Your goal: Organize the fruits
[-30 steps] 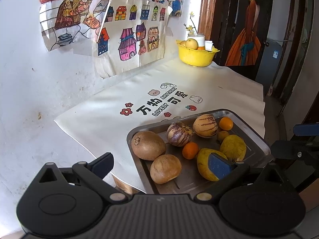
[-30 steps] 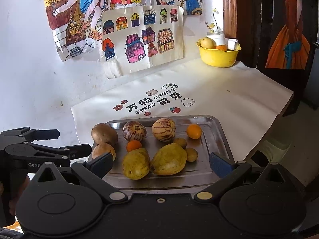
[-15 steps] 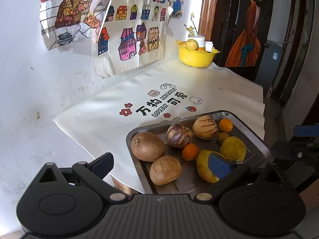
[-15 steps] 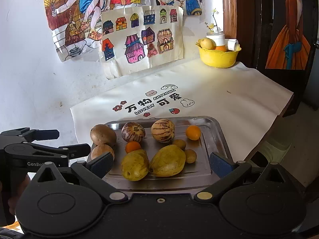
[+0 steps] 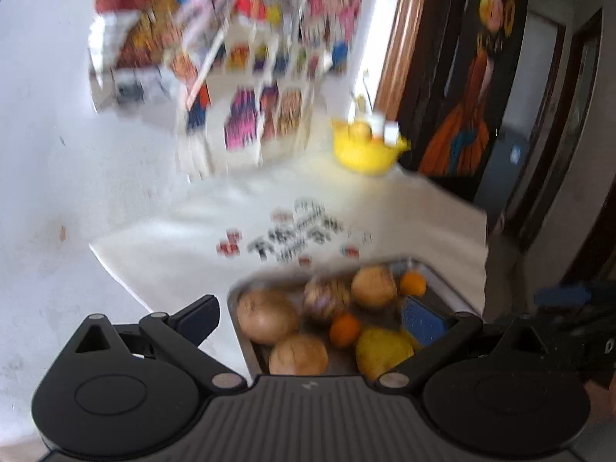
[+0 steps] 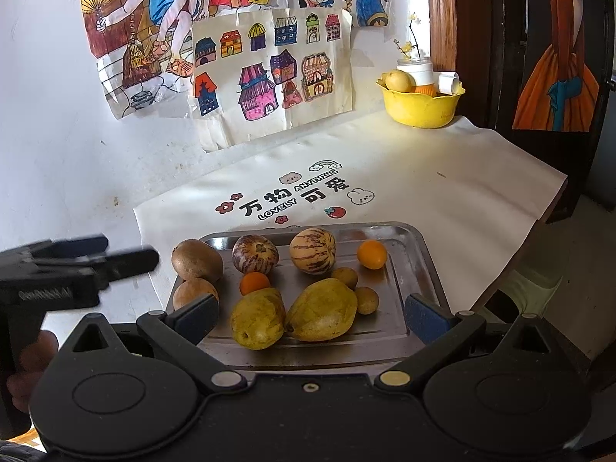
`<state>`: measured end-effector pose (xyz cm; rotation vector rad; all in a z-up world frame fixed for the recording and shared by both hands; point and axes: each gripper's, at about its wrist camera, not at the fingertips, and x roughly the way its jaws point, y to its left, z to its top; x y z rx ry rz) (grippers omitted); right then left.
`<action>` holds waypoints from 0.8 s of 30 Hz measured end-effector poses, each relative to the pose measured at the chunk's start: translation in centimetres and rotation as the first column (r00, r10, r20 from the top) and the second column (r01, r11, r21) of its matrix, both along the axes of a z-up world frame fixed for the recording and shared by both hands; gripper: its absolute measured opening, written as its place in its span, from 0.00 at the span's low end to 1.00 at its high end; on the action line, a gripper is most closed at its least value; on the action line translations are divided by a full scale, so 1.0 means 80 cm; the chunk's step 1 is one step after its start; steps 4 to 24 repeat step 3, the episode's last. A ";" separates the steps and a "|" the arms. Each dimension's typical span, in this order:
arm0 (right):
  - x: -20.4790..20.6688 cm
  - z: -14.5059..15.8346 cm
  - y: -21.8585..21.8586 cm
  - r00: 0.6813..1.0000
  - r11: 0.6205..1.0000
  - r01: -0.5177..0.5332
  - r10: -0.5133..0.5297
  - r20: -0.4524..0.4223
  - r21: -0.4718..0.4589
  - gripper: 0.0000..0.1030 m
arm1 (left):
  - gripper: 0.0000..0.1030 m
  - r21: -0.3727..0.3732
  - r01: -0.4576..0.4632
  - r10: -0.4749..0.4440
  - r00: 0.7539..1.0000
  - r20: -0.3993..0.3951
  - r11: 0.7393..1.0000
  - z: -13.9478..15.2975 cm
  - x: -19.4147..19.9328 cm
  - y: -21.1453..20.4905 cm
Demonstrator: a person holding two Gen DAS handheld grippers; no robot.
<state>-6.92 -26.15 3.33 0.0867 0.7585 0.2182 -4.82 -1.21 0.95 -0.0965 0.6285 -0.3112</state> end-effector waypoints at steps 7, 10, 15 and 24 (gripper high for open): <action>0.003 -0.004 -0.003 1.000 1.000 0.004 -0.004 -0.008 0.006 1.00 | 1.00 -0.002 -0.014 0.014 1.000 0.010 1.000 0.001 0.004 0.001; 0.003 -0.004 -0.003 1.000 1.000 0.004 -0.004 -0.008 0.006 1.00 | 1.00 -0.002 -0.014 0.014 1.000 0.010 1.000 0.001 0.004 0.001; 0.003 -0.004 -0.003 1.000 1.000 0.004 -0.004 -0.008 0.006 1.00 | 1.00 -0.002 -0.014 0.014 1.000 0.010 1.000 0.001 0.004 0.001; 0.003 -0.004 -0.003 1.000 1.000 0.004 -0.004 -0.008 0.006 1.00 | 1.00 -0.002 -0.014 0.014 1.000 0.010 1.000 0.001 0.004 0.001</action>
